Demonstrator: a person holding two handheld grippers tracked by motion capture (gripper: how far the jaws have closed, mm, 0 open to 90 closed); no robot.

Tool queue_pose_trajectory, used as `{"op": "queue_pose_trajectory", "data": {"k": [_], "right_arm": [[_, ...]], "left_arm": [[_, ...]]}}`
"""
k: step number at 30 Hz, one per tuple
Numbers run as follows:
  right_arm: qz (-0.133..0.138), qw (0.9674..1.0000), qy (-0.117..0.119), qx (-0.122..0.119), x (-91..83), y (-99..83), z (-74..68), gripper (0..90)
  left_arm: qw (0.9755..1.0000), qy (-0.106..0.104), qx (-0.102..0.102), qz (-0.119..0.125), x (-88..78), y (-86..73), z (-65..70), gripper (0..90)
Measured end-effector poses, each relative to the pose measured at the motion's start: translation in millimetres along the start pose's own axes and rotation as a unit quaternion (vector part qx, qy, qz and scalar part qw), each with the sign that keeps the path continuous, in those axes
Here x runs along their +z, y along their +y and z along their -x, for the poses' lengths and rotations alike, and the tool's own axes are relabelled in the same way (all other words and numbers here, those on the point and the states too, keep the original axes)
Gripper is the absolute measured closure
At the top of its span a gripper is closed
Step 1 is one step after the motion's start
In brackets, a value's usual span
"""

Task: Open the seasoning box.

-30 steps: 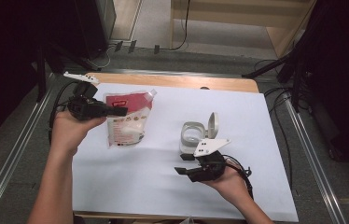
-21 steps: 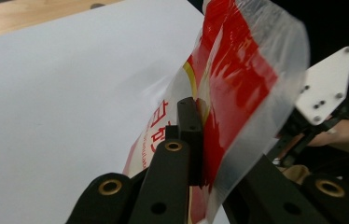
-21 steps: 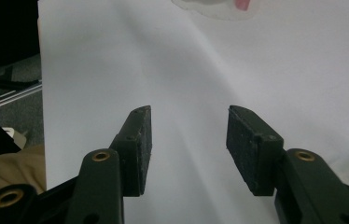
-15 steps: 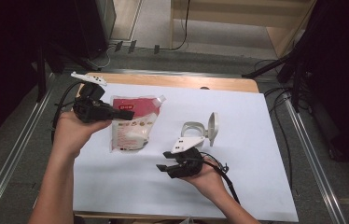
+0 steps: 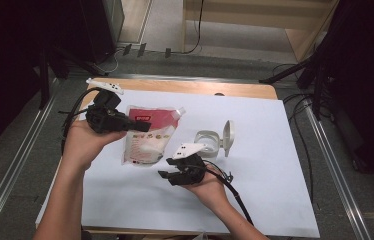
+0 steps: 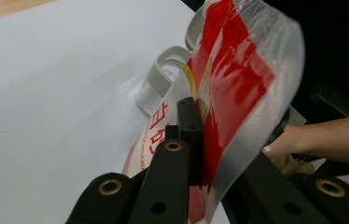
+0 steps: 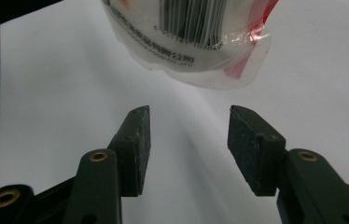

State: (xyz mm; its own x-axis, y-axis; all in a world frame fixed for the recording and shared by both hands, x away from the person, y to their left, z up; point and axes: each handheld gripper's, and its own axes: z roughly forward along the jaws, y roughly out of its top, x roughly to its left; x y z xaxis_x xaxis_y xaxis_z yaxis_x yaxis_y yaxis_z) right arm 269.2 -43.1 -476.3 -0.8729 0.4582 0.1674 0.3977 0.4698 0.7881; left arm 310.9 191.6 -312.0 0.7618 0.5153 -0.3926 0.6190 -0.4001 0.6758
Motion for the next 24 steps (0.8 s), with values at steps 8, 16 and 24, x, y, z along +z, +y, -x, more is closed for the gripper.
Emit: {"op": "queue_pose_trajectory", "data": {"k": [8, 16, 24], "right_arm": [[0.009, 0.9994, -0.031, 0.016, 25.0, -5.6, 1.3, 49.5], [0.027, 0.9974, -0.067, 0.005, 38.7, -12.1, -3.4, 49.1], [0.065, 0.9922, -0.106, 0.012, 43.0, -16.7, -5.5, 45.9]], "left_arm": [[0.9999, -0.008, -0.006, -0.007, 7.7, 0.2, 1.6, 90.0], [0.9995, -0.022, -0.02, -0.007, 12.1, 1.5, 2.7, 90.0], [0.9975, -0.048, -0.052, 0.001, 15.3, -0.6, -3.0, 90.0]]}}
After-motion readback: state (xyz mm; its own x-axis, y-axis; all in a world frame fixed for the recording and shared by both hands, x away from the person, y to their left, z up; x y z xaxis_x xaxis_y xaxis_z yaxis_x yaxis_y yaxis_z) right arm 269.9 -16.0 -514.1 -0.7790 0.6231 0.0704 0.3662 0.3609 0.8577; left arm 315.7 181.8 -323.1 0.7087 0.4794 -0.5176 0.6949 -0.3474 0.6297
